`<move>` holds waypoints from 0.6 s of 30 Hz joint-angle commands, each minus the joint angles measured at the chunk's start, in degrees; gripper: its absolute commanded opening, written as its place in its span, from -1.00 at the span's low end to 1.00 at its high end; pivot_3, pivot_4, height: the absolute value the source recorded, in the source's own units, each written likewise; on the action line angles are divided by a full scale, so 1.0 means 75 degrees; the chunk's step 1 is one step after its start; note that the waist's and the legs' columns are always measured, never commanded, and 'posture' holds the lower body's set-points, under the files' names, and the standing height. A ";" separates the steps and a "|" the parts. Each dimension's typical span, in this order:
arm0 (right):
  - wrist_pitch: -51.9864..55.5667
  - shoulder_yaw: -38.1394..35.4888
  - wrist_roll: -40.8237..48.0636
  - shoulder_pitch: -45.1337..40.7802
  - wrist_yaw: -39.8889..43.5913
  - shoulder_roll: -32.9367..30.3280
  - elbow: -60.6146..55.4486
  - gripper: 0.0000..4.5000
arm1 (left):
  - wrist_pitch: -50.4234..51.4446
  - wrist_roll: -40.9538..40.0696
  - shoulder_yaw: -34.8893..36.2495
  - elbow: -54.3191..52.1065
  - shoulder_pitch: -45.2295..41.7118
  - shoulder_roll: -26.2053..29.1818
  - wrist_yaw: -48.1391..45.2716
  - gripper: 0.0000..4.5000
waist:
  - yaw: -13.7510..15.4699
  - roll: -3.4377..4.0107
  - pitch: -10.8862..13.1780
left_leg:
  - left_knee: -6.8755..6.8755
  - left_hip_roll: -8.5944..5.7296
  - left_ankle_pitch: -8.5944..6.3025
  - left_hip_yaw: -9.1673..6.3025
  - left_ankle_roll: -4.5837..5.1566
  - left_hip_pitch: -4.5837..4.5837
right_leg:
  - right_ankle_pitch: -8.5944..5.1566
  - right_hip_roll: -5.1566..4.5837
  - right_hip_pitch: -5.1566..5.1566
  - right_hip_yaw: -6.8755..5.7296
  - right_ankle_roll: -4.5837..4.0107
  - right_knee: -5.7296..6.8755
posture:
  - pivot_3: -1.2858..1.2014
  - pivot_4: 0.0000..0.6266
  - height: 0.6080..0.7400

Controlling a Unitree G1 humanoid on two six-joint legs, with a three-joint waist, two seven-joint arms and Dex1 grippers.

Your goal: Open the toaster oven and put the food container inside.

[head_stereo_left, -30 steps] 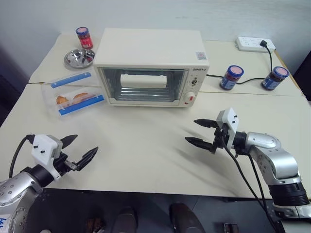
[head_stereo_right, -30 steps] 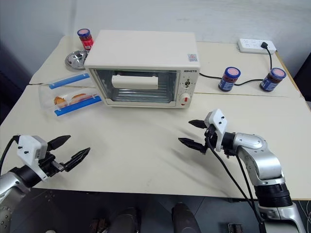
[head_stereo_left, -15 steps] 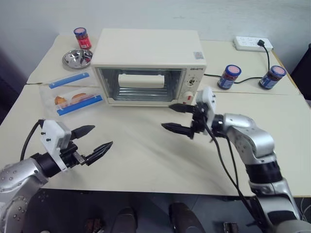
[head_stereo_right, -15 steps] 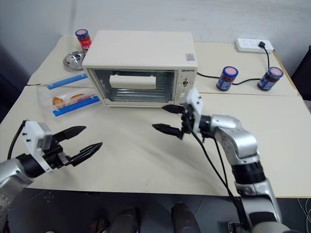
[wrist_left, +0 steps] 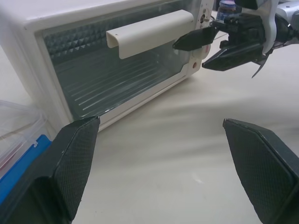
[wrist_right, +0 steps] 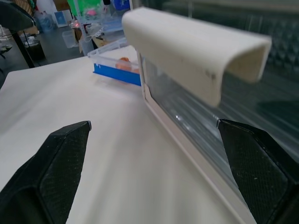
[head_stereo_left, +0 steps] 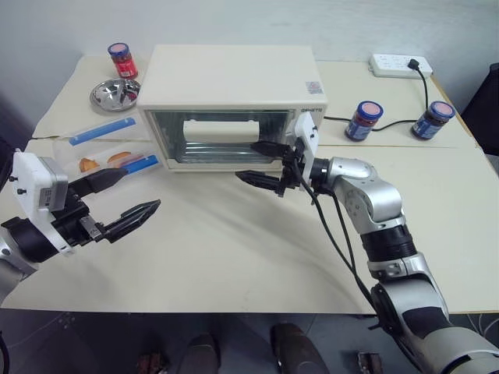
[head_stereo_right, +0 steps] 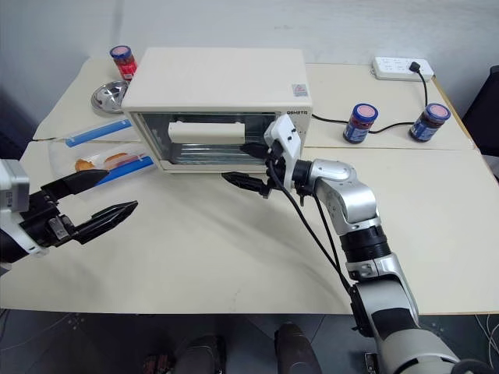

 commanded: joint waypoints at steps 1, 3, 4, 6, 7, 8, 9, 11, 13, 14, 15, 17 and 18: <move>-0.0088 -0.0240 0.0207 -0.0244 0.0080 0.0053 -0.0214 1.00 | -0.0153 -0.0008 0.0190 -0.0114 0.0049 0.0007 0.0053 0.99 | -0.0014 0.0000 0.0000 | 0.0000 0.0000 0.0000 -0.0001 0.0000 0.0000 | 0.0000 0.0000 0.0001 -0.0002 0.0000 0.0000 | 0.03 -0.52 1.00; 0.0040 -0.0277 0.0378 -0.0212 0.0204 0.0022 -0.0435 1.00 | -0.0193 0.0056 0.0160 -0.0097 0.0069 -0.0019 0.0082 0.99 | -0.0023 0.0000 0.0000 | 0.0001 0.0001 0.0000 -0.0005 0.0000 0.0000 | 0.0000 -0.0002 0.0002 -0.0006 -0.0001 0.0000 | 0.03 -0.52 1.00; 0.0147 -0.0266 0.0489 -0.0134 0.0308 -0.0024 -0.0620 1.00 | -0.0215 0.0090 0.0148 -0.0079 0.0060 -0.0030 0.0107 0.99 | -0.0027 0.0001 0.0001 | 0.0001 0.0000 0.0000 -0.0005 0.0000 0.0000 | 0.0000 -0.0002 0.0003 -0.0006 -0.0001 0.0000 | 0.03 -0.52 1.00; 0.0287 -0.0204 0.0638 0.0077 0.0484 -0.0123 -0.1001 1.00 | -0.0248 0.0146 0.0122 -0.0010 -0.0010 -0.0040 0.0183 0.99 | -0.0035 0.0002 0.0001 | 0.0001 0.0001 0.0000 -0.0005 0.0000 0.0000 | 0.0000 -0.0002 0.0003 -0.0007 -0.0001 0.0001 | 0.03 -0.52 1.00; 0.0330 -0.0148 0.0685 0.0225 0.0570 -0.0180 -0.1235 1.00 | -0.0261 0.0167 0.0103 0.0058 -0.0084 -0.0026 0.0234 0.99 | -0.0034 0.0001 0.0001 | 0.0000 0.0001 0.0000 -0.0006 0.0000 0.0000 | 0.0000 -0.0002 0.0003 -0.0007 -0.0001 0.0001 | 0.03 -0.52 1.00; 0.0347 -0.0097 0.0713 0.0374 0.0631 -0.0228 -0.1458 1.00 | -0.0264 0.0176 0.0086 0.0136 -0.0168 -0.0009 0.0288 0.99 | -0.0033 0.0001 0.0001 | -0.0001 0.0001 0.0000 -0.0009 0.0000 0.0000 | 0.0000 -0.0003 0.0003 -0.0010 -0.0001 0.0000 | 0.03 -0.52 1.00; 0.0351 -0.0068 0.0734 0.0497 0.0662 -0.0259 -0.1637 1.00 | -0.0267 0.0187 0.0064 0.0209 -0.0249 0.0008 0.0338 0.99 | -0.0027 0.0002 0.0001 | -0.0002 0.0001 0.0000 -0.0011 0.0001 0.0000 | 0.0000 -0.0004 0.0004 -0.0020 -0.0001 -0.0001 | 0.03 -0.52 1.00; 0.0360 -0.0100 0.0795 0.0649 0.0647 -0.0249 -0.1884 1.00 | -0.0278 0.0252 0.0009 0.0346 -0.0394 0.0042 0.0415 0.99 | -0.0016 0.0002 0.0001 | -0.0006 -0.0003 -0.0001 -0.0011 0.0002 0.0000 | 0.0000 -0.0006 0.0004 -0.0021 -0.0001 -0.0003 | 0.03 -0.52 1.00; 0.0481 -0.0150 0.0880 0.0741 0.0574 -0.0228 -0.2029 1.00 | -0.0367 0.0339 -0.0042 0.0479 -0.0586 0.0015 0.0487 0.99 | -0.0060 0.0005 0.0003 | -0.0003 -0.0005 -0.0002 -0.0006 0.0003 -0.0001 | 0.0000 -0.0003 0.0004 -0.0020 -0.0001 -0.0004 | 0.03 -0.52 1.00; 0.0528 -0.0150 0.0891 0.0793 0.0522 -0.0222 -0.2083 1.00 | -0.0387 0.0330 -0.0055 0.0574 -0.0723 -0.0004 0.0551 0.82 | -0.0067 0.0005 0.0003 | -0.0003 -0.0004 -0.0001 -0.0004 0.0003 0.0000 | 0.0000 -0.0003 0.0004 -0.0019 -0.0001 -0.0004 | 0.03 -0.52 1.00; 0.0559 -0.0143 0.0887 0.0843 0.0473 -0.0217 -0.2127 1.00 | -0.0404 0.0319 -0.0062 0.0654 -0.0849 -0.0016 0.0599 0.73 | -0.0068 0.0005 0.0003 | -0.0003 -0.0004 -0.0001 -0.0004 0.0003 0.0000 | 0.0000 -0.0003 0.0004 -0.0020 -0.0001 -0.0001 | 0.03 -0.52 1.00; 0.0567 -0.0085 0.0830 0.1010 0.0369 -0.0189 -0.2223 1.00 | -0.0380 0.0170 -0.0081 0.0851 -0.1249 0.0004 0.0707 0.47 | -0.0072 0.0005 0.0003 | -0.0003 0.0002 -0.0001 -0.0007 0.0002 0.0000 | 0.0000 -0.0002 0.0003 -0.0021 -0.0001 -0.0002 | 0.03 -0.52 1.00; 0.0540 -0.0040 0.0788 0.1101 0.0328 -0.0172 -0.2261 1.00 | -0.0351 0.0090 -0.0100 0.0964 -0.1471 0.0037 0.0746 0.35 | -0.0070 0.0005 0.0003 | -0.0004 0.0002 -0.0001 -0.0009 0.0001 0.0000 | 0.0000 -0.0002 0.0002 -0.0022 -0.0001 0.0000 | 0.03 -0.52 1.00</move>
